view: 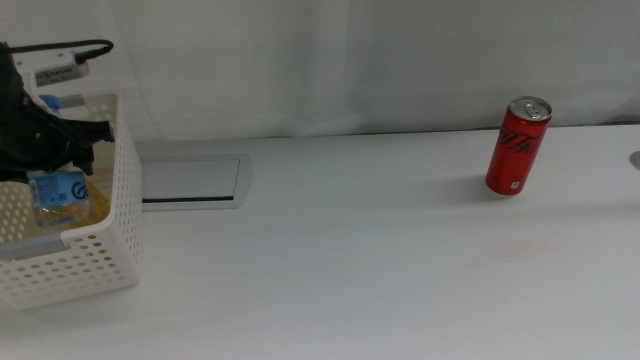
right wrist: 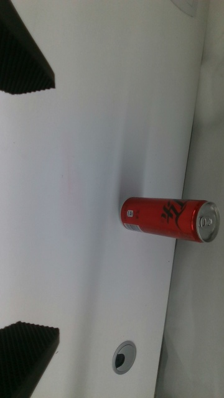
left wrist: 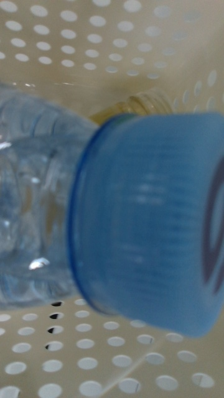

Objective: Use arms to grab the bottles and put them into the dustbin to the left of the table.

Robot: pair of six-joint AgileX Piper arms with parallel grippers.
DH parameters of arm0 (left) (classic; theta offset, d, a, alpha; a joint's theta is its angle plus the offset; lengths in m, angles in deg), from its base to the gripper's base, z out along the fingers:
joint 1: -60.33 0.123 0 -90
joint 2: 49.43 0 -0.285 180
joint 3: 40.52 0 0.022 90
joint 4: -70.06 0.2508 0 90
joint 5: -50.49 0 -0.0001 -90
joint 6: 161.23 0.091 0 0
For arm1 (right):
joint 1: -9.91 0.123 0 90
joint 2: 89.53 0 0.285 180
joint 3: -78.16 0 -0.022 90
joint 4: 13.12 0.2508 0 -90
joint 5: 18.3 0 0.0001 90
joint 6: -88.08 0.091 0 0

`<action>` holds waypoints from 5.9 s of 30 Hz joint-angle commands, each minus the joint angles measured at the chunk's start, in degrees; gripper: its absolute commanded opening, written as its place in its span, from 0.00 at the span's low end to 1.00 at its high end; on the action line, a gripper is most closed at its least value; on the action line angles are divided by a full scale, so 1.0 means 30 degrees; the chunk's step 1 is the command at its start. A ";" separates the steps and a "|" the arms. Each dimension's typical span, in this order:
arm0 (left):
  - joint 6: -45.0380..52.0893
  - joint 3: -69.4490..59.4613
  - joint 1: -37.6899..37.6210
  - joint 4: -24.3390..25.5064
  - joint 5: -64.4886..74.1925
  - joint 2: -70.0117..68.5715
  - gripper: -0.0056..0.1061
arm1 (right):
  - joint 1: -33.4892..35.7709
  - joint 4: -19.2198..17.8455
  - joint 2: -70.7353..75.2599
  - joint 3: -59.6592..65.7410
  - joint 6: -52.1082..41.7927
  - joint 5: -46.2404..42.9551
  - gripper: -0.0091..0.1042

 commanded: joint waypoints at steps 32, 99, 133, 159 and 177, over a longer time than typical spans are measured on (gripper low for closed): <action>0.1080 0.0675 -0.0436 -0.0221 -0.0853 -0.6994 0.88 | -0.0117 -0.1288 -0.0007 -0.0038 -0.0056 -0.0686 0.99; 0.4182 -1.0981 -1.5080 -0.0308 -0.6050 -1.6922 0.85 | -0.0041 -3.0038 -1.7343 -0.0742 3.0842 -0.8317 0.99; 0.4182 -1.0981 -1.5080 -0.0029 -0.6241 -1.6922 0.85 | -0.4050 0.2325 -1.9858 -0.0777 -0.3079 -2.1170 0.99; 0.4065 -1.0981 -1.5080 -0.0029 -0.6241 -1.6922 0.84 | -0.4050 0.2382 -2.6317 -0.3766 -0.2364 -2.6730 0.99; 0.4065 -1.0981 -1.5080 -0.0029 -0.6199 -1.6922 0.84 | -0.4050 0.2050 -2.7227 -0.4838 -0.1530 -2.6666 0.06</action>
